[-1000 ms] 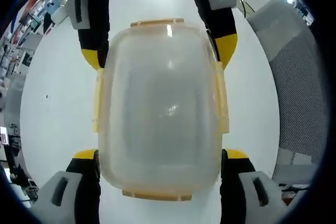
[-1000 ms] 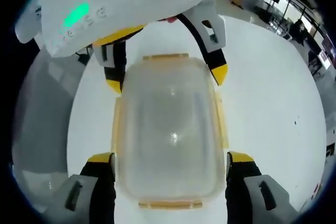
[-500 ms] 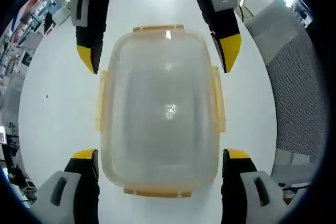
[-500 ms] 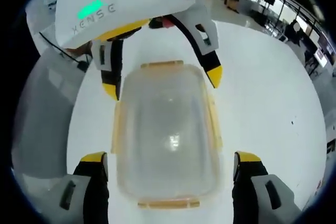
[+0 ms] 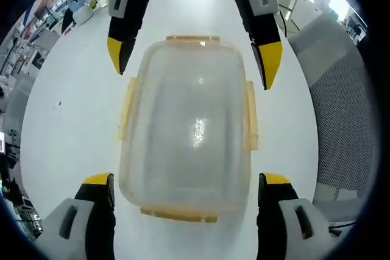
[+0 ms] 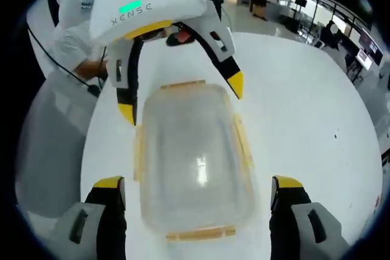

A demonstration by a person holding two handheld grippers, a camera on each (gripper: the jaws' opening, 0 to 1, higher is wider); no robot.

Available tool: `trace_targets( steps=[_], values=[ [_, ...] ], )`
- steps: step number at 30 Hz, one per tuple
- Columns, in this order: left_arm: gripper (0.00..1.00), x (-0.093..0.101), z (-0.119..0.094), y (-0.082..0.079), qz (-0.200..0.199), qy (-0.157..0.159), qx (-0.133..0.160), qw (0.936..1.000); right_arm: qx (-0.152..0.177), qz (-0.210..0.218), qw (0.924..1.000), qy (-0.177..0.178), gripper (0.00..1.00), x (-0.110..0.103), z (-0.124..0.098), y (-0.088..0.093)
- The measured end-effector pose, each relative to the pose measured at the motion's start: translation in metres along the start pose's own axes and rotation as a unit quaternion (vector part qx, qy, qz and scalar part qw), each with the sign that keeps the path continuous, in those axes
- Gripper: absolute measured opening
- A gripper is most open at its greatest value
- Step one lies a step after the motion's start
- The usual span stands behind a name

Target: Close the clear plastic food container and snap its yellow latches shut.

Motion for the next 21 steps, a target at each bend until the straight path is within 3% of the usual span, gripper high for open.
trace_targets(
  steps=[21],
  values=[
    [0.99, -0.001, -0.01, 0.012, -0.075, -0.016, 0.047, 0.996, 0.043, 0.053, 0.9972, 0.032, 1.0, 0.0, -0.013, 0.01]
  ],
)
Point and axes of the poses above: the point that each gripper's makers call its tool centre point, and the gripper's own axes: z roughly forward along the fingers, x roughly to its right, y roughly out of its underside, the point moved 8 cm from there along -z, roughly backward along the fingers, and after that the axes turned 5 degrees about -z, right-handed, at the moved point
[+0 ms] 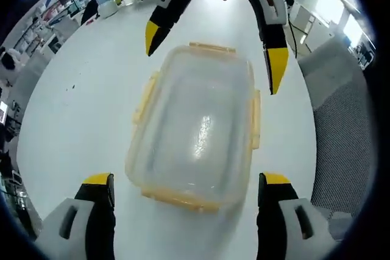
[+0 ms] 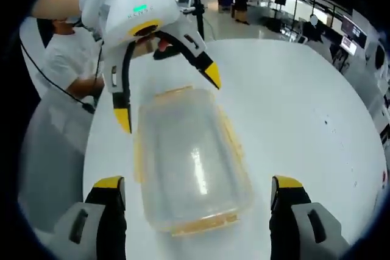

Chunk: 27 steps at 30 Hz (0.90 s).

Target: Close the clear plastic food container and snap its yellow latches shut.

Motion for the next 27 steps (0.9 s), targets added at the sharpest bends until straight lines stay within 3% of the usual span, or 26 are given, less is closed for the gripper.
trace_targets(
  steps=[15, 27],
  values=[
    [0.99, 0.001, -0.008, 0.007, -0.056, -0.007, 0.029, 0.998, 0.037, 0.048, 0.9979, 0.021, 1.0, -0.002, -0.011, 0.006],
    [0.99, 0.004, -0.014, 0.017, -0.107, -0.008, 0.055, 0.9928, 0.065, 0.084, 0.9938, 0.035, 1.0, -0.005, -0.017, 0.012]
  ],
)
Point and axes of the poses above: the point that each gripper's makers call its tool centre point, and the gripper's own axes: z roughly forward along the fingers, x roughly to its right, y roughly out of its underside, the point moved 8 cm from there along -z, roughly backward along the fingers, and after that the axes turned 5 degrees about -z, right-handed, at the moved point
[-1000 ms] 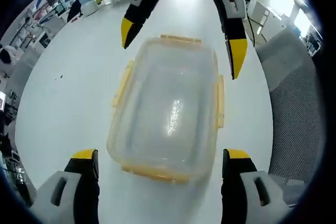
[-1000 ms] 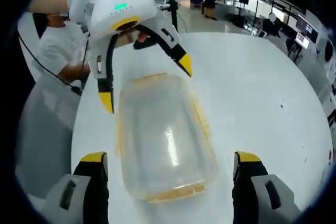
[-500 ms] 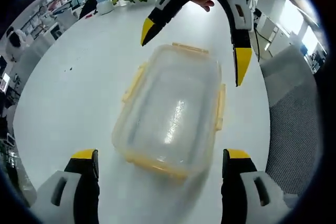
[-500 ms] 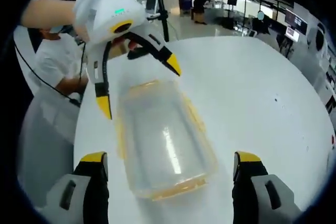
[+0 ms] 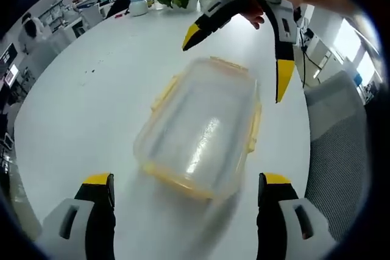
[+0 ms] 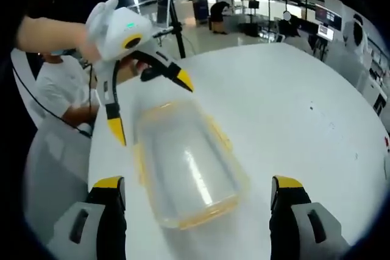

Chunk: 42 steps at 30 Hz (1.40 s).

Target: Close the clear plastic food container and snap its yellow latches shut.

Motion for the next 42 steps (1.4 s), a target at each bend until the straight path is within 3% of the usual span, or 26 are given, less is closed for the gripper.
trace_targets(
  steps=[22, 32, 42],
  values=[
    [0.99, 0.002, -0.009, 0.012, -0.075, -0.008, 0.044, 0.9962, 0.039, 0.05, 0.9975, 0.032, 1.0, -0.003, -0.015, 0.01],
    [0.99, -0.002, -0.014, 0.02, -0.13, -0.005, 0.074, 0.9887, 0.062, 0.07, 0.9948, 0.04, 1.0, -0.005, -0.02, 0.011],
    [0.99, -0.001, -0.017, 0.023, -0.157, -0.008, 0.094, 0.9831, 0.082, 0.09, 0.9913, 0.05, 1.0, -0.007, -0.027, 0.015]
  ],
)
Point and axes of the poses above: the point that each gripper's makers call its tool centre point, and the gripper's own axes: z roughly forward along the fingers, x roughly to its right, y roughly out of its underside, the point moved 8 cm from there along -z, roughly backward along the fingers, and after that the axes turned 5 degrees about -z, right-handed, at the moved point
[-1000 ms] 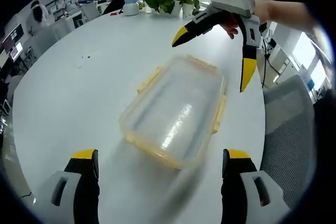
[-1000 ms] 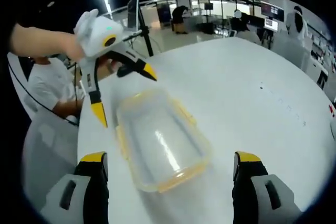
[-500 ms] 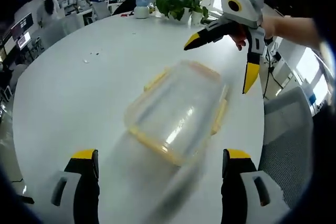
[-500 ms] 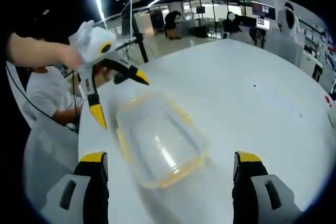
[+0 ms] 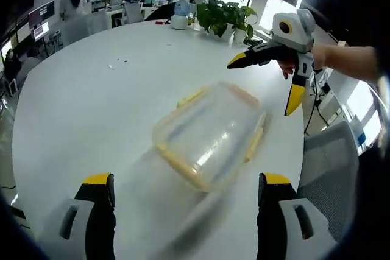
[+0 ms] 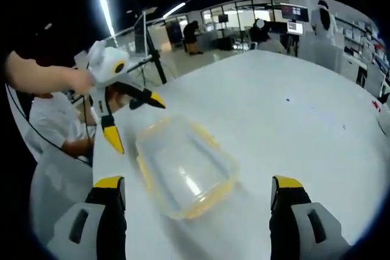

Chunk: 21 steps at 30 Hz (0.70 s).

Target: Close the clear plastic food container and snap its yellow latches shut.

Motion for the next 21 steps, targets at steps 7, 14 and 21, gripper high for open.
trace_targets(
  steps=[7, 14, 21],
  values=[
    [0.99, -0.001, -0.004, 0.0, -0.01, -0.008, 0.022, 0.9997, 0.01, 0.006, 0.9998, 0.018, 1.0, 0.002, -0.005, 0.002],
    [0.99, -0.003, -0.009, 0.005, -0.03, -0.01, 0.035, 0.9989, 0.028, 0.027, 0.999, 0.023, 1.0, 0.001, -0.009, 0.002],
    [0.99, -0.004, -0.014, 0.009, -0.053, -0.013, 0.052, 0.9972, 0.044, 0.041, 0.9978, 0.03, 1.0, -0.002, -0.012, 0.003]
  ],
)
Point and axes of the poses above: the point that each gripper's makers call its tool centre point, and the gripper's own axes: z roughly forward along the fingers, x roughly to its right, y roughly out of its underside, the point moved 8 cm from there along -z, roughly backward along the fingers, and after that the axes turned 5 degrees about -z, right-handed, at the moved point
